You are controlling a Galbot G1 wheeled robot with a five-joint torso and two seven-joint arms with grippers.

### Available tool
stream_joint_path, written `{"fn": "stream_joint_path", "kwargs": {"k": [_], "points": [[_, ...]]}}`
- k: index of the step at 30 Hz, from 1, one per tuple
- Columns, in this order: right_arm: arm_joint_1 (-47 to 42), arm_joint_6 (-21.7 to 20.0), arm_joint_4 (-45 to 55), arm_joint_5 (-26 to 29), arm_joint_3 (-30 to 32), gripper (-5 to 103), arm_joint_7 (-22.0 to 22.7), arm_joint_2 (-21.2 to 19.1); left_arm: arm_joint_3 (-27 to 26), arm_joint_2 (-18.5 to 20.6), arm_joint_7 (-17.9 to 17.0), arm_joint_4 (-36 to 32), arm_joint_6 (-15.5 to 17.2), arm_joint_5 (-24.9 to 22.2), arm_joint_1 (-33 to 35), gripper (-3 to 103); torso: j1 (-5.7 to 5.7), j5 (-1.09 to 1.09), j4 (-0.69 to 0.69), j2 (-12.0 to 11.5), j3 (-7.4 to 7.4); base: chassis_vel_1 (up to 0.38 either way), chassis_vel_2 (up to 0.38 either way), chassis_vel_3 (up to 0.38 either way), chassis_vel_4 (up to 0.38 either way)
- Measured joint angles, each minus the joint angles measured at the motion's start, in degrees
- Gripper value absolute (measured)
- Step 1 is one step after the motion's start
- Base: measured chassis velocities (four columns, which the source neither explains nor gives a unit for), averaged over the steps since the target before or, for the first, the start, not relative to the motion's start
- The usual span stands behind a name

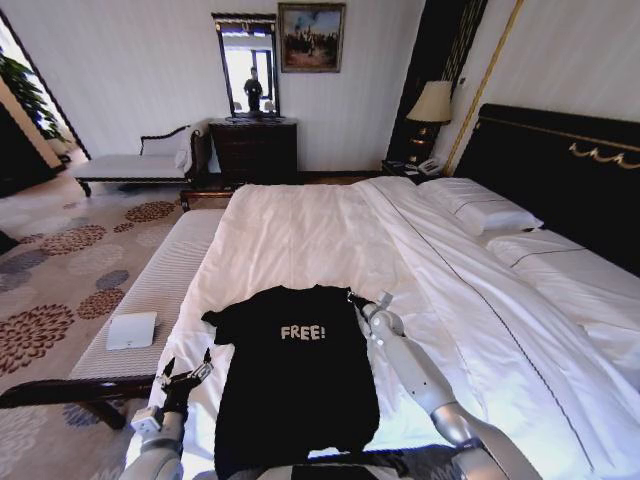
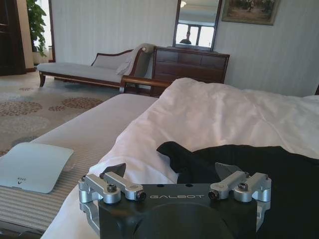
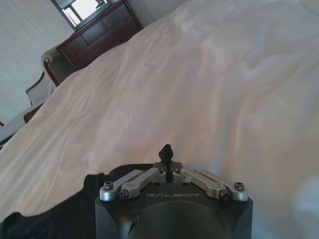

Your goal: Fold the clothes on the bed.

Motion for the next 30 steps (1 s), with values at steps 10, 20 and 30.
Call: {"fn": "stream_joint_path", "kwargs": {"k": [10,20,30], "points": [[-5.23,0.12,4.85,-2.95,0.69,24,0.15,-1.88,-0.12,0.06,0.25,0.68,0.0,-0.39,-0.26,100,0.0,0.02,0.0,0.0,0.0,0.0,0.0,0.0,0.0],[-16.64,3.05,17.66,-15.01,7.24,62,2.76,-5.97,-0.08,0.35,0.57,3.15,1.87,-7.69,-5.6,100,0.0,0.03,-0.02,0.0,-0.01,0.0,0.0,0.0,0.0],[-26.9,2.98,28.41,-19.9,10.53,94,4.1,-4.1,-1.28,2.81,2.31,10.87,4.98,-19.09,-14.81,100,0.0,0.01,-0.02,0.0,-0.01,0.0,0.0,0.0,0.0]]}}
